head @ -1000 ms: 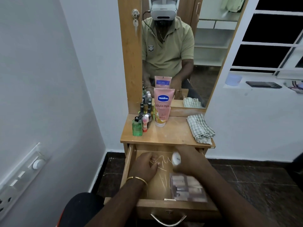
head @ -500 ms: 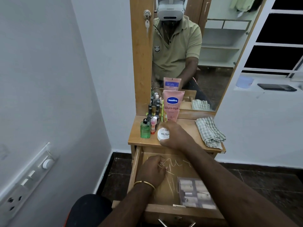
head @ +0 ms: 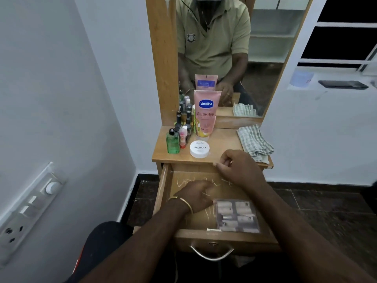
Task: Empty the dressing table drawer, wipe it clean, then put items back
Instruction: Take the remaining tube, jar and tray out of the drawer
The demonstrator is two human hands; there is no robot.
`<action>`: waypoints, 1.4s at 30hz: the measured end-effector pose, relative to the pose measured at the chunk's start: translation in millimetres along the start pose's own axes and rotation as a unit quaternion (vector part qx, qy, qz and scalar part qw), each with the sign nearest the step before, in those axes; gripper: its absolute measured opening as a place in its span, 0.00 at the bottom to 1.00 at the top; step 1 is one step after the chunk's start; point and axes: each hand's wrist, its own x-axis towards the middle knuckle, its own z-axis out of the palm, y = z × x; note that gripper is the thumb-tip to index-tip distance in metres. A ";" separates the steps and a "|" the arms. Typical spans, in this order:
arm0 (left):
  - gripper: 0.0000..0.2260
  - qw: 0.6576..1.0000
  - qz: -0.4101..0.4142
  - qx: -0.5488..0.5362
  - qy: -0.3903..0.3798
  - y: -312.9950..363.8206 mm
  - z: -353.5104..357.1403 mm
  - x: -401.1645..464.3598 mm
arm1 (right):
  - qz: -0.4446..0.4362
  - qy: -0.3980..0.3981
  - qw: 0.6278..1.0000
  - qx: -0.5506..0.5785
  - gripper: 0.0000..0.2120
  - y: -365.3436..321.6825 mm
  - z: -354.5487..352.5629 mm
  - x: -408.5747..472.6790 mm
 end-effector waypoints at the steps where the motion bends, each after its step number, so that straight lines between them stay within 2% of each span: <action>1: 0.22 0.999 0.007 0.028 -0.030 4.0 2.5 2.3 | 0.006 -0.017 1.000 -0.002 0.08 5.8 0.0 -6.3; 4: 0.24 0.988 0.023 0.126 -0.090 16.6 12.1 9.7 | 0.031 -0.024 0.999 0.001 0.07 24.0 0.1 -21.1; 7: 0.24 0.976 0.027 0.187 -0.109 24.4 19.6 15.9 | 0.058 -0.012 0.998 0.020 0.05 36.3 -2.1 -27.5; 13: 0.19 0.965 -0.011 0.228 -0.126 29.1 27.6 25.9 | 0.100 0.016 0.991 0.089 0.06 49.2 -10.6 -32.6; 17: 0.20 0.962 -0.033 0.242 -0.120 34.1 35.0 29.6 | 0.106 0.030 0.988 0.111 0.07 52.8 -12.5 -34.5; 21: 0.17 0.973 -0.026 0.212 -0.083 41.2 36.4 34.3 | 0.111 0.037 0.986 0.119 0.06 55.3 -15.8 -39.2; 27: 0.16 0.955 -0.012 0.270 -0.122 43.0 37.3 34.6 | 0.126 0.025 0.984 0.126 0.07 61.0 -15.2 -42.8; 37: 0.19 0.956 -0.032 0.256 -0.137 42.8 40.4 39.8 | 0.127 0.017 0.984 0.123 0.08 60.8 -10.5 -45.0; 39: 0.18 0.966 -0.043 0.213 -0.137 41.2 40.4 41.7 | 0.129 0.013 0.984 0.120 0.08 60.9 -11.4 -45.2; 42: 0.11 0.990 -0.056 0.055 -0.115 39.4 34.8 42.4 | 0.137 0.009 0.982 0.126 0.08 63.6 -13.4 -46.4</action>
